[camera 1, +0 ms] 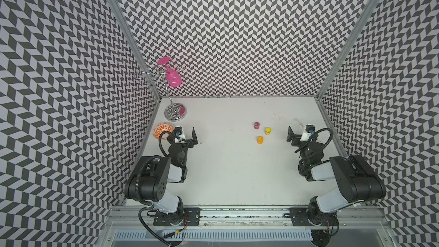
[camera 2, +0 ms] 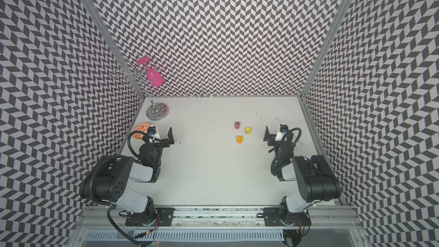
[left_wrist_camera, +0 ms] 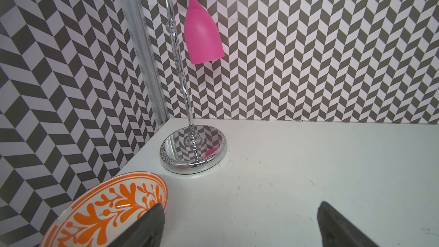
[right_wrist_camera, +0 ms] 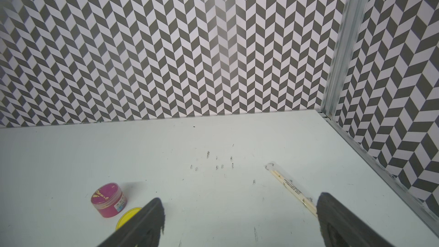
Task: Close the paint jar lid
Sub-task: Reset both arms
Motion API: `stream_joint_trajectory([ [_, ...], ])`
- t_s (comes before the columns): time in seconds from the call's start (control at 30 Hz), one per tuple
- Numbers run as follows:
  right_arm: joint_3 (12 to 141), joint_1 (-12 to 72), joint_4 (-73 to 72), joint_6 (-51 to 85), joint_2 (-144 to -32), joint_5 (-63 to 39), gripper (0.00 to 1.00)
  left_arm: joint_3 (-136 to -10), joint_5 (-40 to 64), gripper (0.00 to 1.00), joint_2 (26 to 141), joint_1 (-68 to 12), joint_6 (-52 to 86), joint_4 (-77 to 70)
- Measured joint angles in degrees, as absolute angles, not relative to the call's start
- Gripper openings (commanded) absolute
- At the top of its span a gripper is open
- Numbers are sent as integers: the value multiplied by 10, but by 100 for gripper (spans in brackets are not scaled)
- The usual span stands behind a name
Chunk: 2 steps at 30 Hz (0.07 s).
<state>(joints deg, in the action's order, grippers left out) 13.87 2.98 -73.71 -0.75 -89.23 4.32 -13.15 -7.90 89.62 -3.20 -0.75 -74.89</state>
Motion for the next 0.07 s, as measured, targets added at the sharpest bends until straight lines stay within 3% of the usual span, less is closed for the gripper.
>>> stream_joint_trajectory([
  [0.07,139,30,-737,-9,-892,43,99,-131,-79,100,896,-31,-8,-747],
])
